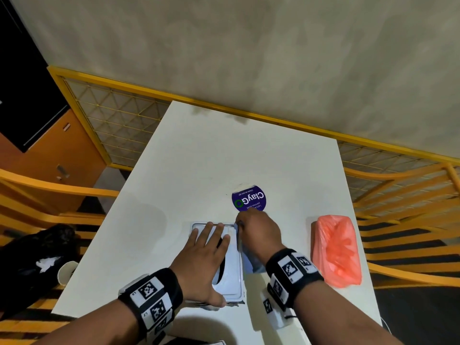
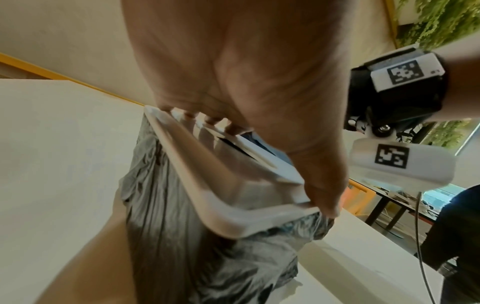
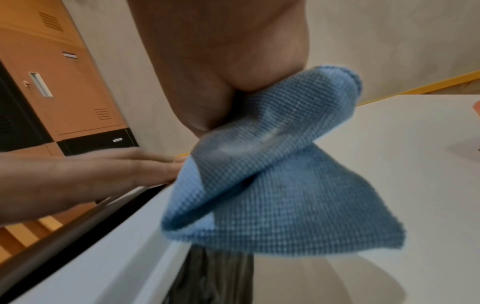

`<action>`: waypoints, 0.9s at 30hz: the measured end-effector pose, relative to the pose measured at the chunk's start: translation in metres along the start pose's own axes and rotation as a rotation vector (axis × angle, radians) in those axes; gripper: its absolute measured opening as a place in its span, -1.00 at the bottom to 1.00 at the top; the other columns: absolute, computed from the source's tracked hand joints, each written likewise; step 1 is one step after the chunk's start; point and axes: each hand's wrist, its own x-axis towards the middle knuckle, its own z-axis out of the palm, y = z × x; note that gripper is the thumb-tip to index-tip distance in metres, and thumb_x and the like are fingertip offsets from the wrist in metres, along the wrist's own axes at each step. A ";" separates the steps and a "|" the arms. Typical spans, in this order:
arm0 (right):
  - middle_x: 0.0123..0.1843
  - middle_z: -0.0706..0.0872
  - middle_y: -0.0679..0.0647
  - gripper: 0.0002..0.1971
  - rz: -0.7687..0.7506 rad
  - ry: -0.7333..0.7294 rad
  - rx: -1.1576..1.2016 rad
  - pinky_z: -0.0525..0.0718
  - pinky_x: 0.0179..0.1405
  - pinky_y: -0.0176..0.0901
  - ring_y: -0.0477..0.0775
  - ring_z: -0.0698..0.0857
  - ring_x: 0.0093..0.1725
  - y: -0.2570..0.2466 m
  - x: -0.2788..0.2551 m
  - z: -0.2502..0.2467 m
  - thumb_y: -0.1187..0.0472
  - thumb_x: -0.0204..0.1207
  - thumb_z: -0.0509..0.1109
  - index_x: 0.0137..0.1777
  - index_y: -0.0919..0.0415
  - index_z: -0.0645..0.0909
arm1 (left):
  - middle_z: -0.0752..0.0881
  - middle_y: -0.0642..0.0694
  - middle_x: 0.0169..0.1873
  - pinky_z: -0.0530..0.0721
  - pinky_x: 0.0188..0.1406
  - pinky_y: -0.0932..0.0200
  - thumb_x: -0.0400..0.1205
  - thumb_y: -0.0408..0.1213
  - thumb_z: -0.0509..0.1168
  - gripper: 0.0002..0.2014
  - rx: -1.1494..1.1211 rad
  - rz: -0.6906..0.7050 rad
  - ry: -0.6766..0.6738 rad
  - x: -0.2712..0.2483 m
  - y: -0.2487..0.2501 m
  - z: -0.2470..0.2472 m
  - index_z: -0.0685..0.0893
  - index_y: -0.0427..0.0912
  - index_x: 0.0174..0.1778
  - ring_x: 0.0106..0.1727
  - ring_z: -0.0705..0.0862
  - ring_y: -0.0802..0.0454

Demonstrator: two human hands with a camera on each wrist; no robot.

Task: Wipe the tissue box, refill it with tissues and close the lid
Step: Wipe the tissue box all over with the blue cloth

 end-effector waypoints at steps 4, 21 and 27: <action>-0.08 0.66 0.03 -0.85 0.011 -0.041 -0.021 0.60 -0.30 -0.10 0.11 0.61 -0.12 0.001 0.004 -0.004 0.23 0.53 0.25 -0.09 0.09 0.67 | -0.24 -0.23 0.76 -0.22 0.70 -0.35 0.26 0.46 0.40 0.34 0.049 0.041 -0.004 0.001 -0.006 0.001 -0.17 -0.14 0.76 0.74 -0.35 -0.30; -0.22 0.43 -0.06 -0.83 0.072 -0.124 0.081 0.07 -0.52 -0.29 0.01 0.42 -0.23 0.009 -0.089 0.013 0.09 0.58 0.17 -0.15 0.08 0.55 | 0.23 -0.49 0.67 0.35 0.52 -0.44 0.07 0.22 0.58 -0.18 0.040 -0.003 0.092 0.015 -0.002 0.010 0.54 -0.09 0.19 0.67 0.30 -0.45; -0.17 0.61 -0.01 -0.78 0.047 -0.058 0.081 0.31 -0.42 -0.12 0.08 0.57 -0.18 0.009 -0.072 0.011 0.12 0.51 0.12 -0.19 0.06 0.61 | 0.36 -0.43 0.63 0.38 0.51 -0.42 0.01 0.00 0.55 -0.29 0.044 0.052 0.211 0.016 -0.007 0.024 0.55 -0.05 0.09 0.64 0.36 -0.43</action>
